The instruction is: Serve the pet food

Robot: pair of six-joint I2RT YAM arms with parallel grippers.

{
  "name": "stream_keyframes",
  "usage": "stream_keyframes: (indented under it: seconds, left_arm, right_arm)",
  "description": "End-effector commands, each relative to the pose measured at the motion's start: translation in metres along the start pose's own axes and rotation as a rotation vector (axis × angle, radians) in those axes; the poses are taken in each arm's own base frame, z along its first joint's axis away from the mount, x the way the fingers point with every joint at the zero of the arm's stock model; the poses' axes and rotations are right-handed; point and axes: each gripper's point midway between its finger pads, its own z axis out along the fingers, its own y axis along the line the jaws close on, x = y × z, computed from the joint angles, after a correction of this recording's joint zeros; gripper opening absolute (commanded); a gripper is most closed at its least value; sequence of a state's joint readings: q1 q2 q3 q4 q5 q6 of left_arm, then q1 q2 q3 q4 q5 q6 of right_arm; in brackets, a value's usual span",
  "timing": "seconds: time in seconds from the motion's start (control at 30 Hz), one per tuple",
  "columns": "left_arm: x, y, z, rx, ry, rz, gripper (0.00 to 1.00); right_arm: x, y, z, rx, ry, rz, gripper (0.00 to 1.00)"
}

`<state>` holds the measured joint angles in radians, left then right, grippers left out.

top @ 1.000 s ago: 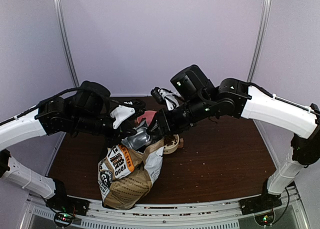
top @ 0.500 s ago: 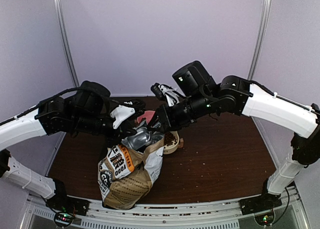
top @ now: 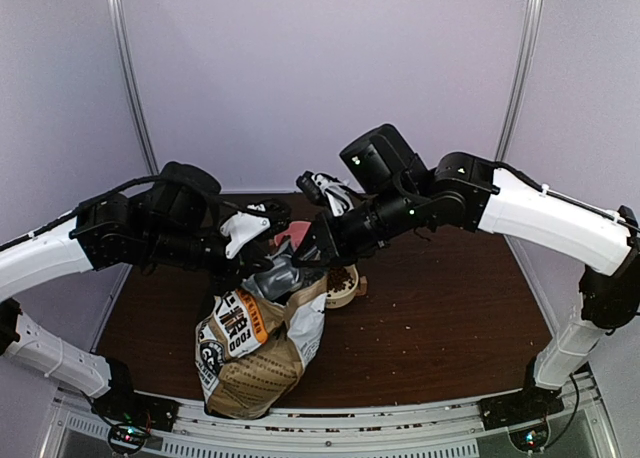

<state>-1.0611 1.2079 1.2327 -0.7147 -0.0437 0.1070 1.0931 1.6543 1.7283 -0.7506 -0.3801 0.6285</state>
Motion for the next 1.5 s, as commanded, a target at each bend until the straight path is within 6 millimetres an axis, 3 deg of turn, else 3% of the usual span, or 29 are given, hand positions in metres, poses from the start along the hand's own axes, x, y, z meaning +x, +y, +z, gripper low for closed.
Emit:
stream_keyframes:
  seconds: [0.0,0.1,0.23,0.33,0.5,0.87,0.93,1.0,1.07,1.27,1.37,1.47]
  left_arm:
    - [-0.009,0.009,-0.010,-0.032,-0.028,-0.062,0.11]
    - [-0.025,0.020,-0.027,-0.077,-0.077,-0.201,0.46]
    - [-0.025,0.034,-0.050,-0.143,-0.088,-0.436,0.72]
    - [-0.015,0.034,-0.054,-0.152,-0.065,-0.533,0.80]
    - [-0.003,0.027,-0.053,-0.128,-0.035,-0.638,0.81]
    - [-0.003,-0.002,-0.039,0.034,-0.039,-0.668,0.67]
    - [0.000,-0.003,-0.036,0.038,-0.032,-0.666,0.48]
    - [0.001,-0.003,-0.036,0.038,-0.038,-0.662,0.20]
    - [0.000,-0.003,-0.038,0.036,-0.062,-0.661,0.01]
    - [-0.016,0.002,-0.053,0.047,-0.217,-0.659,0.00]
    - [-0.026,0.004,-0.058,0.058,-0.283,-0.651,0.00]
    - [-0.030,0.003,-0.055,0.067,-0.305,-0.639,0.00]
  right_arm:
    - [-0.008,0.004,-0.008,-0.009,-0.035,-0.006,0.00]
    - [-0.011,-0.002,-0.015,0.032,-0.074,-0.003,0.00]
    - [-0.009,-0.014,-0.023,0.125,-0.098,-0.013,0.00]
    - [-0.005,-0.015,-0.024,0.157,-0.103,-0.025,0.00]
    - [-0.002,-0.014,-0.023,0.210,-0.100,-0.043,0.00]
    - [0.006,-0.005,-0.011,0.219,-0.079,-0.059,0.00]
    - [0.007,-0.007,-0.010,0.235,-0.075,-0.062,0.00]
    - [0.007,-0.013,-0.011,0.281,-0.075,-0.056,0.00]
    - [0.008,-0.030,-0.014,0.383,-0.062,-0.046,0.00]
    - [0.030,-0.079,-0.016,0.652,0.036,-0.017,0.00]
    - [0.047,-0.096,0.001,0.705,0.107,0.004,0.00]
    - [0.062,-0.100,0.031,0.686,0.180,0.035,0.00]
